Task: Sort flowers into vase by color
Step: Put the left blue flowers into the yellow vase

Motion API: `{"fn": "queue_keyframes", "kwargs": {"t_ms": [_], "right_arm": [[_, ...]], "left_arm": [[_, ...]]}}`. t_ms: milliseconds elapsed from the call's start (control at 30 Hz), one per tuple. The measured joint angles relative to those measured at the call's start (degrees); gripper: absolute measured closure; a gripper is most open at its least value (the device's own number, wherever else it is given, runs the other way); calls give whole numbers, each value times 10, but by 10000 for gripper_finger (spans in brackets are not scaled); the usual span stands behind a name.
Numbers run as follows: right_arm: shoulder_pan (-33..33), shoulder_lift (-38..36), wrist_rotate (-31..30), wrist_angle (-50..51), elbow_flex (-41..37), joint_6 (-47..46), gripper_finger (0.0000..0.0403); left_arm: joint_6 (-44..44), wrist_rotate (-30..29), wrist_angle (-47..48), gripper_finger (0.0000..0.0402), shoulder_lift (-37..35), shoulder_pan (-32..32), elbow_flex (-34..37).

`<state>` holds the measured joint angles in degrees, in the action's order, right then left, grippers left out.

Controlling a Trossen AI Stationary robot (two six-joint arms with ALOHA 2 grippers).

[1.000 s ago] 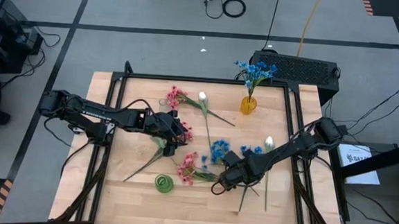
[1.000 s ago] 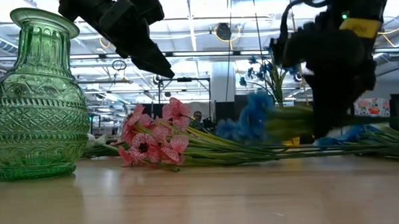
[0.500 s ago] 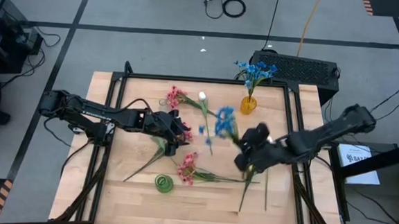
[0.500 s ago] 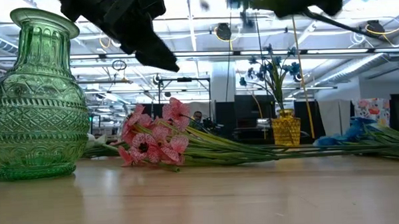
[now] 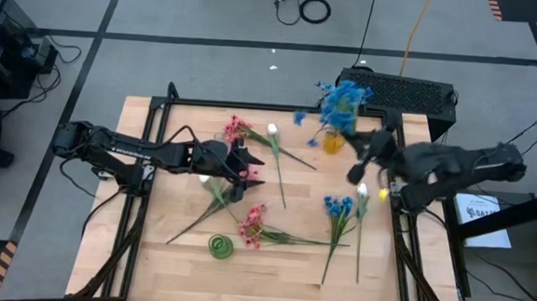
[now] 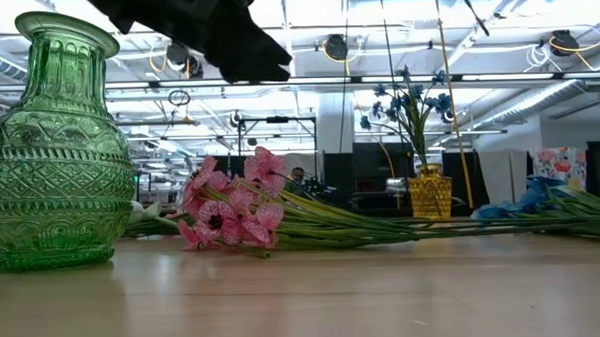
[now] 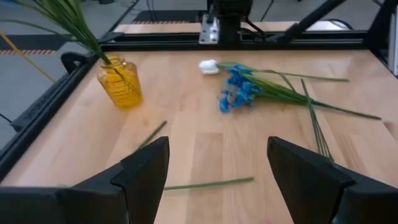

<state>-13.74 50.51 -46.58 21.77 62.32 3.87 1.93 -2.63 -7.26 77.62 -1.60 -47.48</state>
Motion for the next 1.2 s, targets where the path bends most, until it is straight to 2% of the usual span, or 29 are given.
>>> {"fn": "queue_keyframes", "kwargs": {"t_ms": [67, 133, 300, 433, 600, 700, 867, 1200], "right_arm": [[12, -33, 25, -21, -20, 7, 395], [20, -64, 33, -90, -68, 34, 395], [51, -119, 50, -420, -260, 148, 395], [89, -109, 53, -687, -391, 211, 395], [147, -66, 49, -881, -497, 222, 395], [184, -40, 53, -942, -524, 209, 395], [245, 7, 110, -952, -529, 162, 395], [339, 125, 154, -1000, -529, 96, 395]], "left_arm": [[0, 0, -3, 123, 0, -6, 0], [2, 0, -8, 123, 0, -13, 0], [4, -1, -32, 123, 0, -28, 0], [5, 0, -45, 123, 0, -39, 0], [5, 6, -44, 123, 0, -49, 0], [5, 7, -44, 123, 0, -55, 0], [15, 8, -52, 123, 0, -60, 0], [19, 8, -61, 123, 0, -60, 0]]}}
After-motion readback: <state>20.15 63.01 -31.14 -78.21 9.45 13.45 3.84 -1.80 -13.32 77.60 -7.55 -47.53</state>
